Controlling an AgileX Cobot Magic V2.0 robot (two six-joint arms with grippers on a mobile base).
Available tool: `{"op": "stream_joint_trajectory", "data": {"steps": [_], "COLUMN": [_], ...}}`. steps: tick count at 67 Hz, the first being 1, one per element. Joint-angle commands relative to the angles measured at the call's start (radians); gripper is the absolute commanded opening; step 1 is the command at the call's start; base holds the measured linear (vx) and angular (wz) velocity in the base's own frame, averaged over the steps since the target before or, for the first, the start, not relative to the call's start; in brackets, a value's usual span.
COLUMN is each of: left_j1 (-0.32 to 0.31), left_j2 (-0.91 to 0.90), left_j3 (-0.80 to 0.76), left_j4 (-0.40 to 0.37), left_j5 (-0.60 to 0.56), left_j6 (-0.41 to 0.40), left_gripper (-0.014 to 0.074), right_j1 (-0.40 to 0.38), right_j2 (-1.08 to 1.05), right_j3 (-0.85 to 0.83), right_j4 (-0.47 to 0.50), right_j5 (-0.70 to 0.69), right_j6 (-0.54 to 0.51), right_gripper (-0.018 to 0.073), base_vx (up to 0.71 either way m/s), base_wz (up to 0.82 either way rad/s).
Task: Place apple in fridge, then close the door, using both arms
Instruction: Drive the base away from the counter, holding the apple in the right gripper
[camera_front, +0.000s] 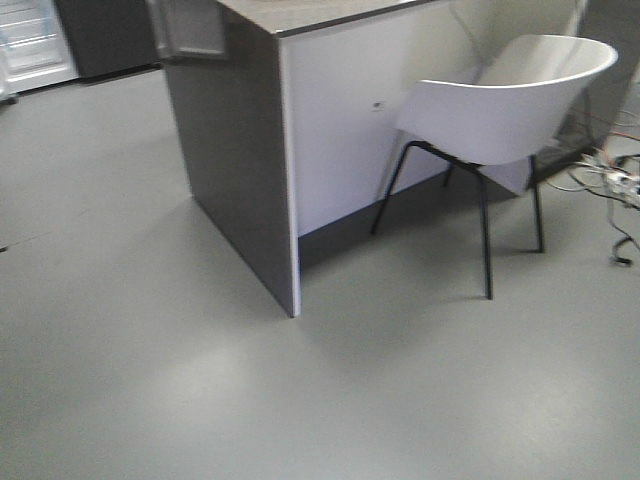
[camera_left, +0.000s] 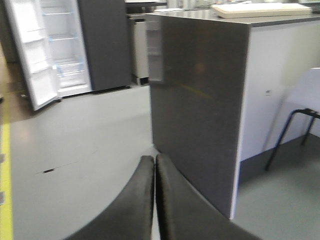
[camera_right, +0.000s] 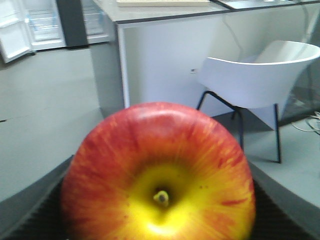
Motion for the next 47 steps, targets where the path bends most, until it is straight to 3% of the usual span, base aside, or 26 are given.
{"op": "stream_joint_trajectory", "data": {"steps": [1,47], "left_j1": [-0.004,-0.004], "left_j2": [-0.016,-0.016], "left_j3": [0.016,0.016], "left_j4": [-0.006,-0.006], "left_j5": [-0.069,-0.069], "left_j6": [0.0,0.0], "left_gripper": [-0.0008,-0.0008], "right_j1": [-0.001,-0.001], "right_j2": [0.012,0.012], "right_j3": [-0.023,-0.023], "right_j4": [0.001,0.001], "right_j5": [-0.085,-0.084], "right_j6": [-0.009,-0.009], "right_gripper": [0.015,0.015], "base_vx": [-0.01,0.02], "base_wz": [0.5,0.39]}}
